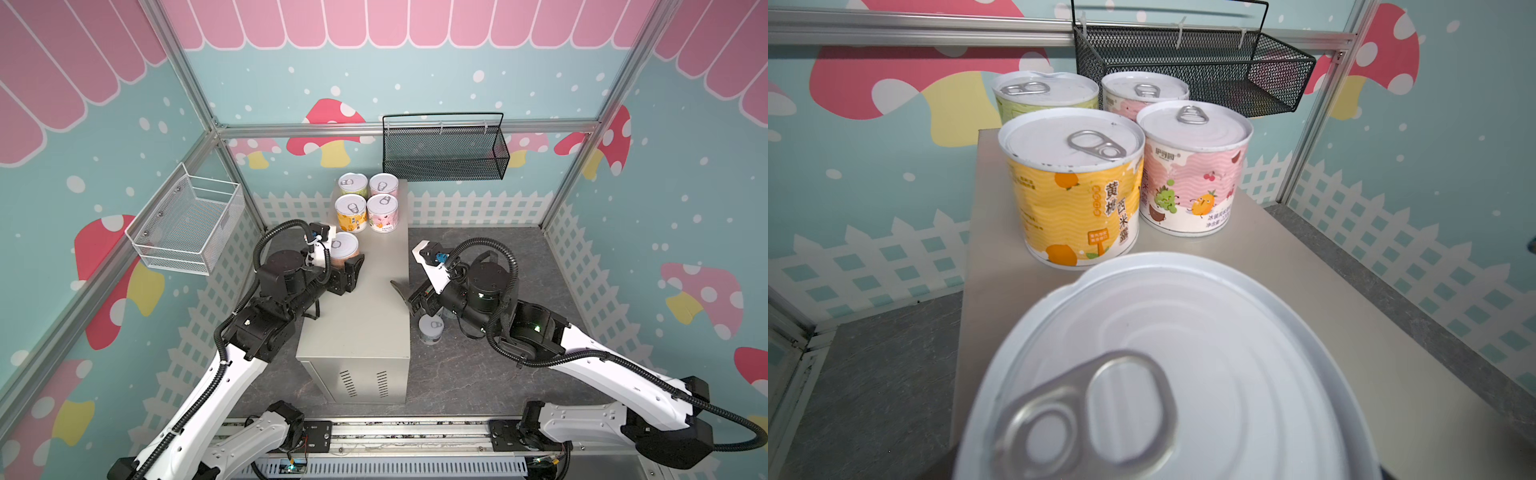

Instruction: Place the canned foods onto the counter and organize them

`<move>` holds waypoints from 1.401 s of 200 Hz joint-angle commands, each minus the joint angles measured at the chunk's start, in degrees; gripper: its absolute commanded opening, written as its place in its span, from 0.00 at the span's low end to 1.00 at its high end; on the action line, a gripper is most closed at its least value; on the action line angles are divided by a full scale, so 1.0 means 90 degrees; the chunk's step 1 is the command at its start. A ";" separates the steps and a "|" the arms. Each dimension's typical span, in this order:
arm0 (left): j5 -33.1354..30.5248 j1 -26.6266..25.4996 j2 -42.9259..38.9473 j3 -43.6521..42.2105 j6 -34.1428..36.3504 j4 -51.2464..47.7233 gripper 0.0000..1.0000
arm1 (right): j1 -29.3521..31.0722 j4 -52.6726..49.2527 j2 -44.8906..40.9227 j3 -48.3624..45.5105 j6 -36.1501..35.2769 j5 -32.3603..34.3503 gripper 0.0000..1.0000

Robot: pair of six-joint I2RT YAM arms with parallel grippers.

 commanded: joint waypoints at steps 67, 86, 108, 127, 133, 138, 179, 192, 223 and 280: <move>0.0449 0.0160 0.0440 0.0269 -0.0015 0.0266 0.97 | 0.0009 0.0054 0.0052 0.0166 -0.0019 0.0039 0.99; 0.0347 0.0162 0.0177 0.0156 -0.0042 0.0148 1.00 | 0.0007 -0.0145 0.0218 0.0410 -0.0022 0.0084 0.99; 0.0208 0.0160 -0.0246 -0.0087 -0.0173 -0.0077 1.00 | 0.0006 -0.0246 0.0395 0.0610 -0.0015 0.0122 0.99; 0.0121 0.0160 -0.0645 -0.0414 -0.0330 -0.0197 1.00 | 0.0001 -0.0243 0.0526 0.0742 -0.0022 0.0178 0.99; 0.0110 0.0161 -0.0765 -0.0515 -0.0394 -0.0207 0.99 | 0.0002 -0.0237 0.0572 0.0793 -0.0031 0.0197 0.99; 0.0105 0.0162 -0.0845 -0.0589 -0.0464 -0.0223 1.00 | 0.0002 -0.0244 0.0617 0.0844 -0.0030 0.0214 0.99; 0.0194 0.0160 -0.1239 -0.1103 -0.0770 -0.0087 0.99 | -0.0019 -0.0329 0.0980 0.1329 -0.0080 0.0195 0.99; 0.0250 0.0160 -0.1245 -0.1221 -0.0823 0.0036 0.98 | -0.0025 -0.0378 0.1075 0.1469 -0.0060 0.0203 0.99; 0.0342 0.0156 -0.1125 -0.1405 -0.0815 0.0455 0.96 | -0.0089 -0.0482 0.1145 0.1587 0.0062 0.0497 0.99; 0.0272 0.0162 -0.0676 -0.1210 -0.0742 0.0538 0.95 | -0.0391 -0.0516 0.0864 0.1383 0.0346 0.0577 0.99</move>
